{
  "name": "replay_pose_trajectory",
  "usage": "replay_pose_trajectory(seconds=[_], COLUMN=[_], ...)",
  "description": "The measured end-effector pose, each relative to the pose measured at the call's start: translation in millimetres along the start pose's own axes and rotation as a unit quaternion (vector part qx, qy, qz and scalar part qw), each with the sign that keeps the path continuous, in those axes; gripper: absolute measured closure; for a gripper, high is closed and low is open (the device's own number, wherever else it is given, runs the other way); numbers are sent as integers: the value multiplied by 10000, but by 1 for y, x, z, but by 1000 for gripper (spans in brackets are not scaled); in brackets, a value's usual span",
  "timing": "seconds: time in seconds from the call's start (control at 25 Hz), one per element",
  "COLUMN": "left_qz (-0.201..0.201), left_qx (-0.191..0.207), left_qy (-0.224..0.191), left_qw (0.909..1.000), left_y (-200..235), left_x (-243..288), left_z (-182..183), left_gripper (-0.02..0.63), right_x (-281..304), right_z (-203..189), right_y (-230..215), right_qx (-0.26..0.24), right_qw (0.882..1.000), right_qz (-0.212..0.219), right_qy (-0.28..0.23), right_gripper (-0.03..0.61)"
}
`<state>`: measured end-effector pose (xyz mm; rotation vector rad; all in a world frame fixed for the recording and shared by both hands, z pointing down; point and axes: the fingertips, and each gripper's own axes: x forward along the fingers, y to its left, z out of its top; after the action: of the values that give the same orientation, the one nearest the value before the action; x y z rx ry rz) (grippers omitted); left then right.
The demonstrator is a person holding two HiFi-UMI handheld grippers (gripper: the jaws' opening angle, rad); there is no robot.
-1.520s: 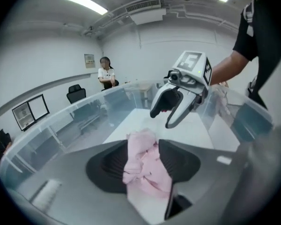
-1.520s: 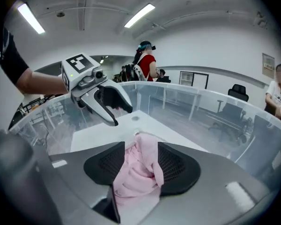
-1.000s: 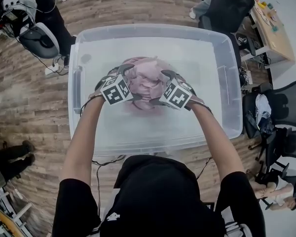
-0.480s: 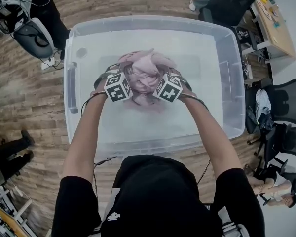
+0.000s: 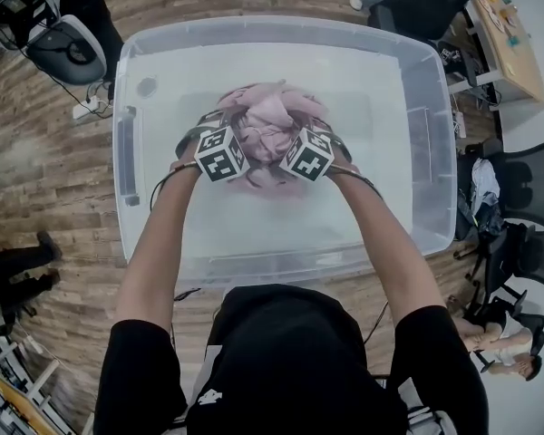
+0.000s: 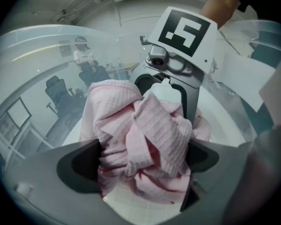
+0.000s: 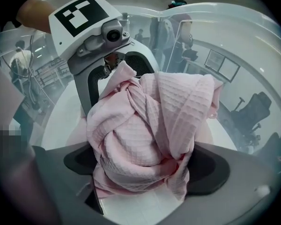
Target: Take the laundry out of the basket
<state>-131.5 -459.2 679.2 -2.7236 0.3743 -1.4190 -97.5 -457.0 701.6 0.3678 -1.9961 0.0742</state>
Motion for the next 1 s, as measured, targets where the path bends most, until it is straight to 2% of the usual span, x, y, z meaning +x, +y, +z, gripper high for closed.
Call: replay_pose_trajectory(seconds=[0.08, 0.16, 0.36, 0.4, 0.68, 1.0], left_qz=[35, 105, 437, 482, 698, 798], left_qx=[-77, -266, -625, -642, -569, -616], left_qy=[-29, -27, 62, 70, 155, 11], left_qw=[10000, 9996, 9971, 9967, 9958, 9949], left_y=[1, 4, 13, 15, 15, 22], left_x=[1, -1, -11, -13, -20, -36], left_z=[0, 1, 12, 14, 20, 32], left_gripper=[71, 115, 264, 285, 354, 388], right_x=[0, -4, -23, -27, -36, -53], right_z=[0, 1, 6, 7, 10, 23], right_y=[-1, -3, -11, -12, -15, -21], right_qx=[10, 32, -80, -91, -138, 24], right_qw=[10000, 9998, 9986, 9984, 9977, 9971], right_qz=[-52, -136, -520, -552, -655, -718], right_qy=[46, 105, 2, -18, -47, -238], right_gripper=[17, 86, 336, 362, 454, 468])
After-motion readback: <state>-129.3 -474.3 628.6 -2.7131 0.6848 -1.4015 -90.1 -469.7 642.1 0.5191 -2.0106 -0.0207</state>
